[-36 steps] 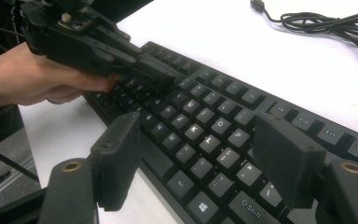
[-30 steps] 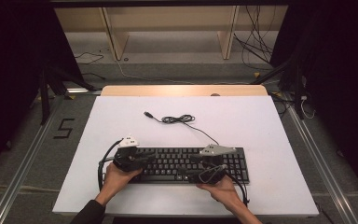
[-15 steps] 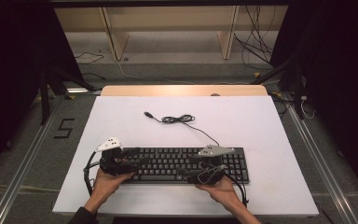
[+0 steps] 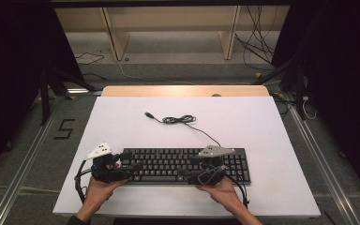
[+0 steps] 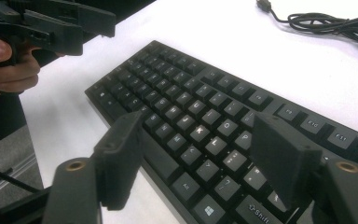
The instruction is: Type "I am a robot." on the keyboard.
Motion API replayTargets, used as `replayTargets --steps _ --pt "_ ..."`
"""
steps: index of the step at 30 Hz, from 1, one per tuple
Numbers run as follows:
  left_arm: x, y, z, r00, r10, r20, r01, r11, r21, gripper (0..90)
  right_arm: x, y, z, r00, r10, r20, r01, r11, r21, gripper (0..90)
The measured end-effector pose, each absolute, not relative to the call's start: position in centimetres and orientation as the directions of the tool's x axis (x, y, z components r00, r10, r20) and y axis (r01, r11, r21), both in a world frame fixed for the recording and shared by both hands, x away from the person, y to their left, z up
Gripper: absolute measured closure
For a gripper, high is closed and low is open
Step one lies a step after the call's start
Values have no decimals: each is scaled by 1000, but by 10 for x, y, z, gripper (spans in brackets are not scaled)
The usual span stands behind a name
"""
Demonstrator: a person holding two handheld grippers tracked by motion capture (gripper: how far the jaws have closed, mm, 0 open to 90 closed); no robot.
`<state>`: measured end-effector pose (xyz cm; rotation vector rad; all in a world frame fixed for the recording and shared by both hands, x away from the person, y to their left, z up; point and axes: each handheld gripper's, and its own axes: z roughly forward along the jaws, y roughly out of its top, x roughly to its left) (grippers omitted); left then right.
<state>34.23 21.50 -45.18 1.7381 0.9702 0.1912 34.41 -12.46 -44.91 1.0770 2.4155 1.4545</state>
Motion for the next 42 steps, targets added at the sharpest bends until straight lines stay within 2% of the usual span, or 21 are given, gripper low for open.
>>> replayTargets --steps 5,13,18,25,42 --pt "340 216 -452 650 687 -325 513 -80 855 262 345 -122 -451 -738 634 234 514 302 803 476" --pt "337 217 -454 648 691 -321 516 -88 852 259 350 -118 -456 -725 648 233 544 331 771 731" --pt "336 217 -454 646 694 -317 516 -91 852 251 352 -114 -460 -726 651 222 551 357 754 832" --pt "335 217 -456 647 694 -316 516 -94 851 244 354 -109 -465 -728 656 201 551 386 740 895" --pt "333 216 -457 652 692 -311 515 -103 851 242 357 -102 -476 -729 661 177 557 423 715 900"
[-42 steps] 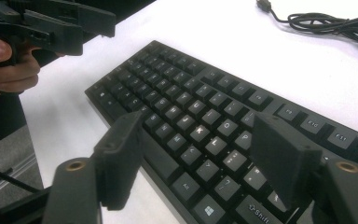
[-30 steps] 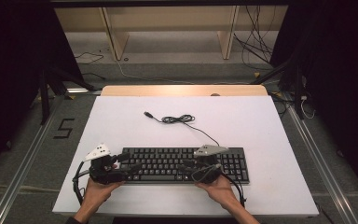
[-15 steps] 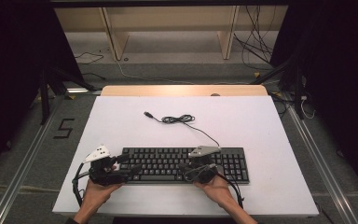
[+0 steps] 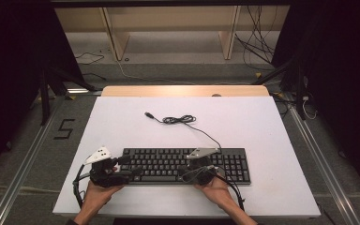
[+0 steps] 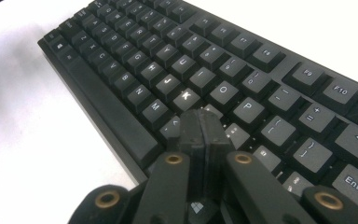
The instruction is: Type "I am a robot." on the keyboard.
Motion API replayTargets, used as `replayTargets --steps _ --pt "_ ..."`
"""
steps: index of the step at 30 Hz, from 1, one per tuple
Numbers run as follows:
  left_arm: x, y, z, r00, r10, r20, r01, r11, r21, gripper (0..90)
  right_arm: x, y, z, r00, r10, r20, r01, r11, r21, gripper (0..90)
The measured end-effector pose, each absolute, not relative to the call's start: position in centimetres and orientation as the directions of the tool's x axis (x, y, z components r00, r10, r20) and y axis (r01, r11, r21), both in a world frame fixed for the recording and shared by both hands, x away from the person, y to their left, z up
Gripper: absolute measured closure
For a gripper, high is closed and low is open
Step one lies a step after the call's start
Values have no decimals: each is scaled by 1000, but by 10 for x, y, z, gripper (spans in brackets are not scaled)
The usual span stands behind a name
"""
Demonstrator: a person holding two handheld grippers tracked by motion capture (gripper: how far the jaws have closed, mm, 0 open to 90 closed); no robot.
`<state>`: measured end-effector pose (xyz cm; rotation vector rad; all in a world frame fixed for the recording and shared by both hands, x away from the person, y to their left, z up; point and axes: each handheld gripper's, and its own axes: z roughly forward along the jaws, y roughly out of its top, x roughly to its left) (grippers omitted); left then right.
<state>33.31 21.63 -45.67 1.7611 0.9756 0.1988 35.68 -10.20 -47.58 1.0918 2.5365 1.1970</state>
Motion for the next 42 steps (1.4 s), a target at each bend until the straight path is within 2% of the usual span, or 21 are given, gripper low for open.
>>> replayTargets --steps 8,16,31,42 --pt "333 216 -457 653 691 -310 515 -106 851 241 355 -99 -480 -733 665 144 546 449 707 900" --pt "333 215 -457 654 692 -307 514 -107 851 241 355 -100 -479 -727 668 157 553 435 710 900" --pt "333 216 -457 656 689 -309 511 -103 854 240 353 -123 -461 -710 666 229 548 319 774 706" --pt "333 216 -457 660 684 -311 510 -104 854 238 347 -143 -447 -712 662 235 512 260 819 461"
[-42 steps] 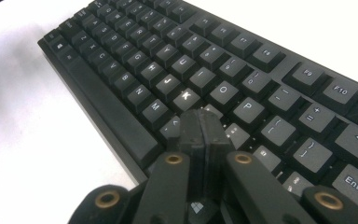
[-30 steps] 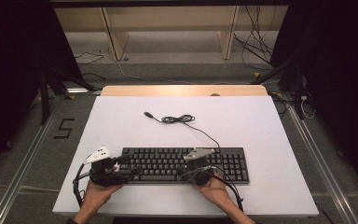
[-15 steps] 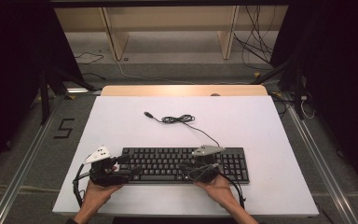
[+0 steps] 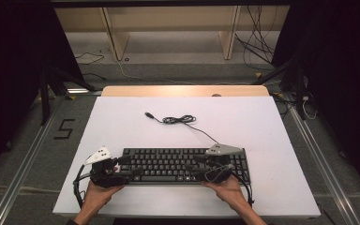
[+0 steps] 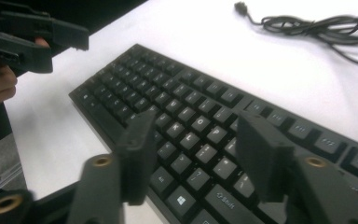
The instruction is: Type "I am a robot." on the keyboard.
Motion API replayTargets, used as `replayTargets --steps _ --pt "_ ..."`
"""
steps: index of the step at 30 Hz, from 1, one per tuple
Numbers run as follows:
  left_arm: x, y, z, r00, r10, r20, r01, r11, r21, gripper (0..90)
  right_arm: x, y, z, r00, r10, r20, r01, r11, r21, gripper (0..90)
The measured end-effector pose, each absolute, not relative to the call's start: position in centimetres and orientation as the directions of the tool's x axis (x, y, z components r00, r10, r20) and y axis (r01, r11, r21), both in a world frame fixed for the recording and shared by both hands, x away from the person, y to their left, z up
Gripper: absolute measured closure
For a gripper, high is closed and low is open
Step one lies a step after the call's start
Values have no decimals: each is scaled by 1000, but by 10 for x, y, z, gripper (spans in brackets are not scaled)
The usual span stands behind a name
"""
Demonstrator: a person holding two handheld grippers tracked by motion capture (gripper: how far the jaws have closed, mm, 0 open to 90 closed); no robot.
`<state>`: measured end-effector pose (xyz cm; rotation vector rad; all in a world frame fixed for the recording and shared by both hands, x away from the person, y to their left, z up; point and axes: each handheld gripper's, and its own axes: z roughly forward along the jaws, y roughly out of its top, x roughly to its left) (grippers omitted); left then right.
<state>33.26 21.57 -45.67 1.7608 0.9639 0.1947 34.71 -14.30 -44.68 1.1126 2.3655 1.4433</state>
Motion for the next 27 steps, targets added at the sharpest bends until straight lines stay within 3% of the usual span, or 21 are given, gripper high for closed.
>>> replayTargets --steps 7,27 --pt "332 214 -457 665 679 -311 510 -110 853 236 340 -158 -442 -715 661 227 491 244 836 403" --pt "330 211 -456 672 670 -314 512 -115 851 227 321 -187 -441 -686 695 216 466 192 864 341"
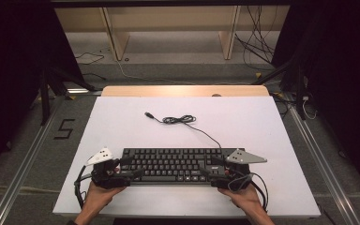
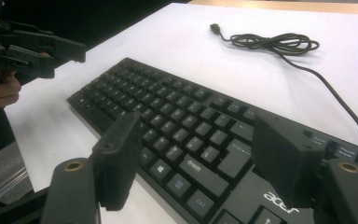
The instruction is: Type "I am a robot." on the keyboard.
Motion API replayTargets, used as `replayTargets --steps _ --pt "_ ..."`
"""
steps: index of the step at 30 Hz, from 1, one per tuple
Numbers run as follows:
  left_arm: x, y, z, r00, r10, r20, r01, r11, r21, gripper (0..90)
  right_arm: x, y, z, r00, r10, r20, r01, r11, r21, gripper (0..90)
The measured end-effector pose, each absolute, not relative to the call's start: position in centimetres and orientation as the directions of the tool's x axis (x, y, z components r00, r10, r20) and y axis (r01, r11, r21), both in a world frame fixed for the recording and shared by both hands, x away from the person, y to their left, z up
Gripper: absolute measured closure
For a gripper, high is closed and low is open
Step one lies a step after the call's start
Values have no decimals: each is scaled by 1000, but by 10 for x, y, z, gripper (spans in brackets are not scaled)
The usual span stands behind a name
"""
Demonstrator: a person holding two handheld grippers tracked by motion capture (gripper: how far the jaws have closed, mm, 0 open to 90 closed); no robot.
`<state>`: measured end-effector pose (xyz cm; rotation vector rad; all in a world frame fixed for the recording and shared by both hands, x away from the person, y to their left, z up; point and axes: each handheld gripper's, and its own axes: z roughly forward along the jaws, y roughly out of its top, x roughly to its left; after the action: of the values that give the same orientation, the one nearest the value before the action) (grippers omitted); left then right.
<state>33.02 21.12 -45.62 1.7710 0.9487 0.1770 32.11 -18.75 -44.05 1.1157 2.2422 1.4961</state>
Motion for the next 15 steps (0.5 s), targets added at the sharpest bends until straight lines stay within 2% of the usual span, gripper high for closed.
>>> replayTargets --steps 15 --pt "324 208 -458 683 658 -317 518 -130 846 219 310 -203 -445 -665 719 202 459 180 870 313"
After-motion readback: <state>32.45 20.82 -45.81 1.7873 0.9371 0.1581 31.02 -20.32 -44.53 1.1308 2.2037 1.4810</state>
